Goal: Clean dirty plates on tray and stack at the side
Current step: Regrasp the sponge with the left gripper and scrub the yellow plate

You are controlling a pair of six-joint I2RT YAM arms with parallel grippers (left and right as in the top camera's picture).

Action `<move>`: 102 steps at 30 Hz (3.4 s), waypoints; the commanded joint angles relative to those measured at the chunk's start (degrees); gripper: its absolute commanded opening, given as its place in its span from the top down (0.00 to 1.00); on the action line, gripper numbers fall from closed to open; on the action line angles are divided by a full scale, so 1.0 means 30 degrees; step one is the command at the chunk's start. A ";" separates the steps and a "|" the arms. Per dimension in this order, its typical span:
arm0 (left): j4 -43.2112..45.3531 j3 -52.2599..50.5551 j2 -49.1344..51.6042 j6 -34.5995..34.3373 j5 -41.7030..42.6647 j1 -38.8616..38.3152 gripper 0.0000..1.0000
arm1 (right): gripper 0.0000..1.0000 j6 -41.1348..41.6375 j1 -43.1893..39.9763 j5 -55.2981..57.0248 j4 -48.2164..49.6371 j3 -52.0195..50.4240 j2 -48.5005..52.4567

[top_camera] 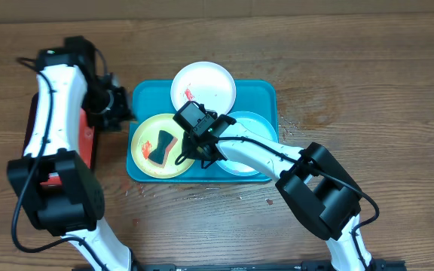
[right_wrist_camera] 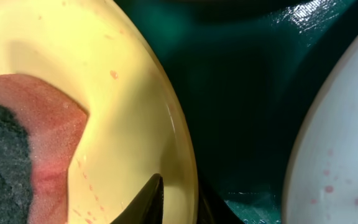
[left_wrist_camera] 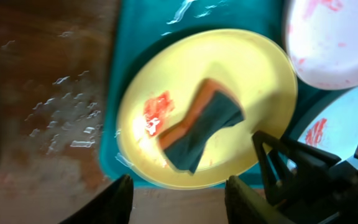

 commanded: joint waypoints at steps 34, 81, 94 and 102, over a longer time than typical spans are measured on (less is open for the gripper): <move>0.7621 -0.8138 0.0211 0.4116 0.0146 -0.3140 0.54 | 0.78 0.0095 -0.0444 -0.1290 -0.0087 -0.0124 0.0350; 0.9406 -0.7679 0.0204 -0.2630 0.1144 -0.3388 0.95 | 0.91 0.0087 -0.0430 -0.1158 0.0073 -0.0124 0.0350; 0.8626 -0.9704 0.0204 -0.2652 -0.4801 -0.3359 0.96 | 0.91 0.0087 -0.0430 -0.1166 0.0095 -0.0124 0.0350; 0.6113 -0.8182 0.0197 -0.4736 -0.9879 -0.3359 0.96 | 0.91 0.0080 -0.0430 -0.1158 0.0080 -0.0124 0.0350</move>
